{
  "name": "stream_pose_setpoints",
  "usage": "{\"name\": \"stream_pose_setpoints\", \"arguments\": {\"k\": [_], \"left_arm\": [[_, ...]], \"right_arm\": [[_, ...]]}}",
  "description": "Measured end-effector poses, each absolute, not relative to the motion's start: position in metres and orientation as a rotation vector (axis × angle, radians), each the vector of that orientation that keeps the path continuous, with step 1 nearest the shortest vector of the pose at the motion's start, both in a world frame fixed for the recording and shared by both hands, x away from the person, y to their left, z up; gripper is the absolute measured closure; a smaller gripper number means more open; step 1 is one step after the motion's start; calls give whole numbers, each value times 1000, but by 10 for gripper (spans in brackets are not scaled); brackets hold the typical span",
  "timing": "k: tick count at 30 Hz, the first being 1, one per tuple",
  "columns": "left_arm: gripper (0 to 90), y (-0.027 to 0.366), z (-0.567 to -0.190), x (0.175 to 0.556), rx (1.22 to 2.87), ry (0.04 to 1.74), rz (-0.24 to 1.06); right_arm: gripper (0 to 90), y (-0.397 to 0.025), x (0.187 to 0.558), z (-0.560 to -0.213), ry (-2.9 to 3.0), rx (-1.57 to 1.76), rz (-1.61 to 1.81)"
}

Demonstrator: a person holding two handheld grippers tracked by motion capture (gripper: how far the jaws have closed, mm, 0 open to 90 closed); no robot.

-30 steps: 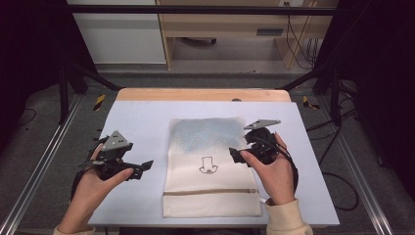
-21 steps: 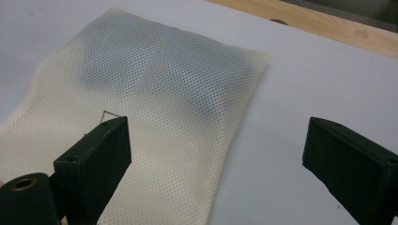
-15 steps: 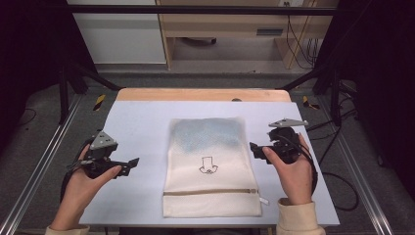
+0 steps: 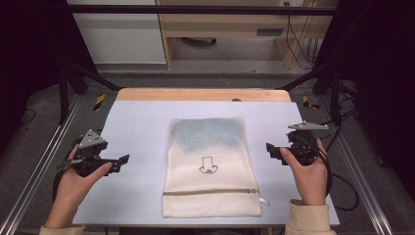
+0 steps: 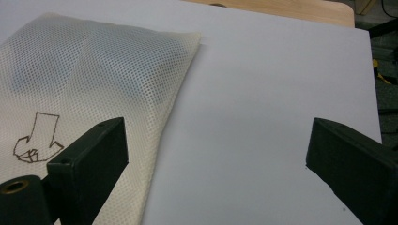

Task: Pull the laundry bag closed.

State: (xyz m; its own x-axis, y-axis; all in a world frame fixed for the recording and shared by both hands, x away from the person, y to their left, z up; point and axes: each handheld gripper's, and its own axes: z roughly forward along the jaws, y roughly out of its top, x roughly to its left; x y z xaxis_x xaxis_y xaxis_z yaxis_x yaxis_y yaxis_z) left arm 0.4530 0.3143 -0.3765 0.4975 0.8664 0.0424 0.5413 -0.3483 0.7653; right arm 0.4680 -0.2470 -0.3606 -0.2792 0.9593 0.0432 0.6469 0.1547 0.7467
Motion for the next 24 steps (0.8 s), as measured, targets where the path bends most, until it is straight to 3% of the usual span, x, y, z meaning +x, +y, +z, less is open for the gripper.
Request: {"name": "stream_pose_setpoints", "arguments": {"k": [24], "left_arm": [[88,338,-421,469,2014,1248,572]], "right_arm": [[61,-279,480,-425,2040,1640,848]]}}
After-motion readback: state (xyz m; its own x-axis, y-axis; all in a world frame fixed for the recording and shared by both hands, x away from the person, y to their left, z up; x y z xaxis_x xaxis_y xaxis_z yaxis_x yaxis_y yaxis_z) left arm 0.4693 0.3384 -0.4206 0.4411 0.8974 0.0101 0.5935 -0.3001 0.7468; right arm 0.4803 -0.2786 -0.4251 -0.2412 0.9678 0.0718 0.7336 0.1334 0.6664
